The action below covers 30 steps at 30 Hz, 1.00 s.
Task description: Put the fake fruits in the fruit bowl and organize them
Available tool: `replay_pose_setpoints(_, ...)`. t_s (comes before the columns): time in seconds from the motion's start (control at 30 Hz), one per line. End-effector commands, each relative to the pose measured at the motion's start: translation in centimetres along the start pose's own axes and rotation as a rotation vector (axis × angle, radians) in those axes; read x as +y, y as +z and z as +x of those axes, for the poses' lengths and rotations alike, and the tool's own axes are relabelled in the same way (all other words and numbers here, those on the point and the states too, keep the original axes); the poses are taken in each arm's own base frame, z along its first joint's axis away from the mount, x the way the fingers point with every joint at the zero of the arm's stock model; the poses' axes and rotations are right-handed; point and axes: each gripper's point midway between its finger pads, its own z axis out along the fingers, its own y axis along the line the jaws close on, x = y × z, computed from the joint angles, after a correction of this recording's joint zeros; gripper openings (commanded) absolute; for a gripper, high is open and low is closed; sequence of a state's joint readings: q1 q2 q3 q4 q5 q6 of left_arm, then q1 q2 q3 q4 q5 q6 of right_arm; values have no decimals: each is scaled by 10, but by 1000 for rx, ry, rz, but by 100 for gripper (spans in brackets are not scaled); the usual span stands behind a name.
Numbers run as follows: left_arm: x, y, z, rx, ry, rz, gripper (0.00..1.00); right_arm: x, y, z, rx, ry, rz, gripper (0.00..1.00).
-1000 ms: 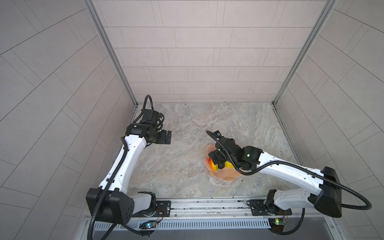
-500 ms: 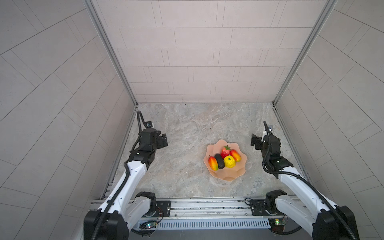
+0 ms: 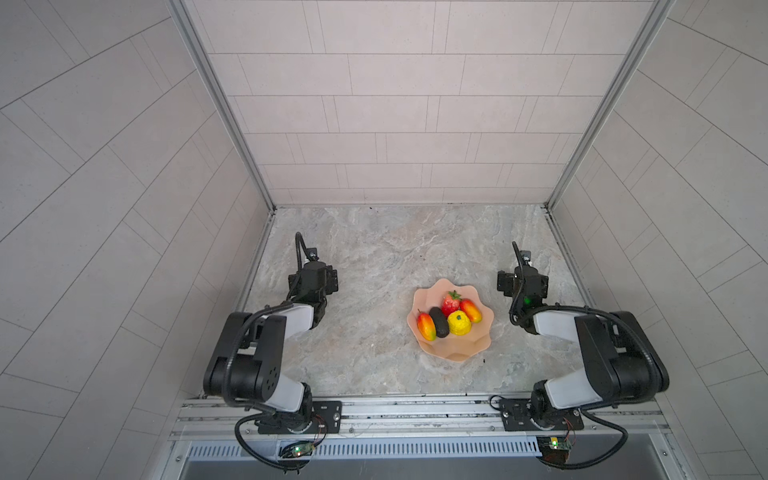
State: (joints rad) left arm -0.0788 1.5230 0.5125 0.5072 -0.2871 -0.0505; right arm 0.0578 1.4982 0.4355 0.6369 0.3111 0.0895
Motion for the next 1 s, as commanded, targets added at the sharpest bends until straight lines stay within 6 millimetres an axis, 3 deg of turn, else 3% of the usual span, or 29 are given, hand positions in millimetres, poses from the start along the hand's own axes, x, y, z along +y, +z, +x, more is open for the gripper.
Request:
replay_pose_setpoints(0.0, -1, -1, -18, -126, -43, 29, 100, 4, -1, -14, -70, 30, -20, 100)
replay_pose_setpoints(0.97, -1, -1, -18, -127, -42, 37, 100, 6, -1, -14, -70, 15, -20, 100)
